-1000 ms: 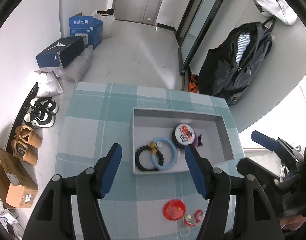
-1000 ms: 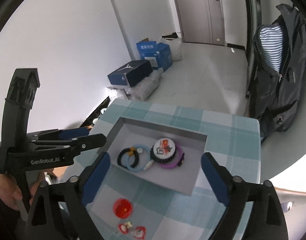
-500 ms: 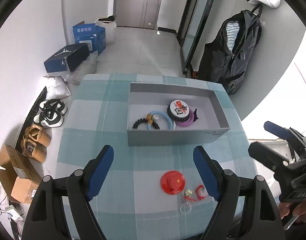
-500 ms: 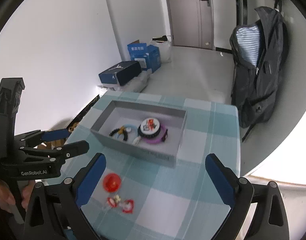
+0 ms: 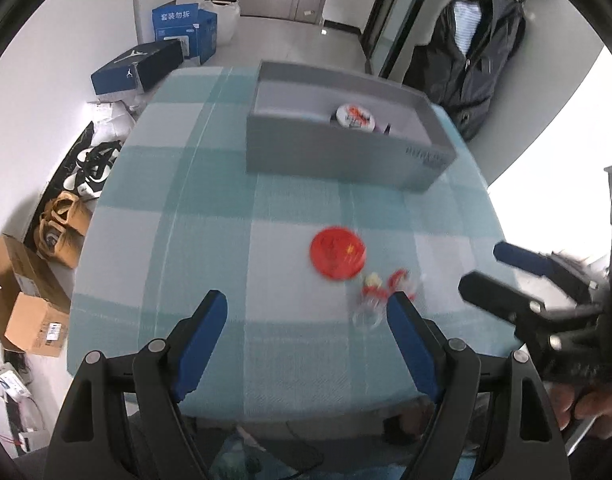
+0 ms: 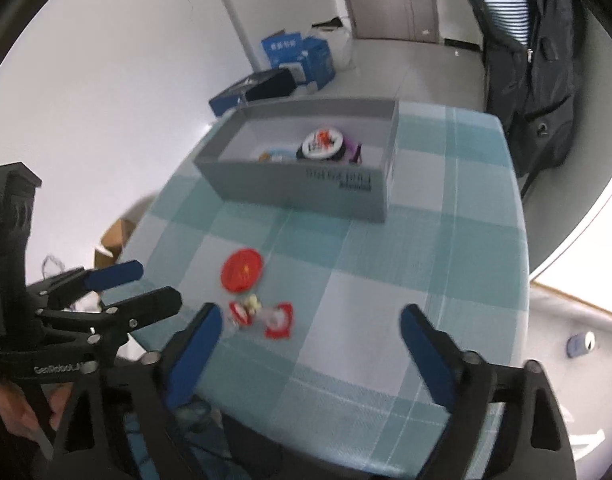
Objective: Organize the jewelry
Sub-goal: 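Withdraw both grippers from the box toward the remaining charms, then grasp the red-and-white charm with the right gripper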
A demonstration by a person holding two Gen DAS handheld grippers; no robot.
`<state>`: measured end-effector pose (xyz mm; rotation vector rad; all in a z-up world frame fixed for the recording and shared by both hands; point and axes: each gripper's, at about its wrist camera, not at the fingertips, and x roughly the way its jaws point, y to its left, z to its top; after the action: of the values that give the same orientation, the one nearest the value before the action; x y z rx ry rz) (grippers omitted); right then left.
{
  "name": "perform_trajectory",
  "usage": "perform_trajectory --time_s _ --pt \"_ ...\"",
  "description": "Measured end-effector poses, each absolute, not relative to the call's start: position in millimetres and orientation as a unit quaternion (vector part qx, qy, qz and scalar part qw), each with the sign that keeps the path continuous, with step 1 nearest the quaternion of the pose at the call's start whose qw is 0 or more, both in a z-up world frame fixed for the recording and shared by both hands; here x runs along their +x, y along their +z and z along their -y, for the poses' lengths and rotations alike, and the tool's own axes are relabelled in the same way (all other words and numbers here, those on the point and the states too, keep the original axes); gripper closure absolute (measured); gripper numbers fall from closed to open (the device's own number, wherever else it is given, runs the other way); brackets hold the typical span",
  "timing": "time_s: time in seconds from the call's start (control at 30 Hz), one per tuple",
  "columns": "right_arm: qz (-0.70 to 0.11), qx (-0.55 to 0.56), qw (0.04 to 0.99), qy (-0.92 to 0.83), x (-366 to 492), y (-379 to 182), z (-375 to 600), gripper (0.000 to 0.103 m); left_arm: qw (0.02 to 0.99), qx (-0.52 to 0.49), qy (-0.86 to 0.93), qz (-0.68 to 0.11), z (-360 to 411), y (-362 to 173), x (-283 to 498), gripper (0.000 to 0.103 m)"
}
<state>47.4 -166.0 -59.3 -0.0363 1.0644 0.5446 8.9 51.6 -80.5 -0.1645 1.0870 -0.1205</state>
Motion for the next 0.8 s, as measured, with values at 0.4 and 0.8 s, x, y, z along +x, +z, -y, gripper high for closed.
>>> perform_trajectory --time_s 0.4,0.8 --pt "-0.526 -0.061 0.799 0.285 40.5 -86.4 143.6 0.038 0.836 -0.080 -0.064 -0.539 -62.8 -93.7 10.3 0.024" --pt "-0.532 -0.086 0.791 0.289 40.8 -93.3 128.1 0.065 0.832 -0.081 -0.082 -0.542 -62.2 -95.6 10.2 0.024"
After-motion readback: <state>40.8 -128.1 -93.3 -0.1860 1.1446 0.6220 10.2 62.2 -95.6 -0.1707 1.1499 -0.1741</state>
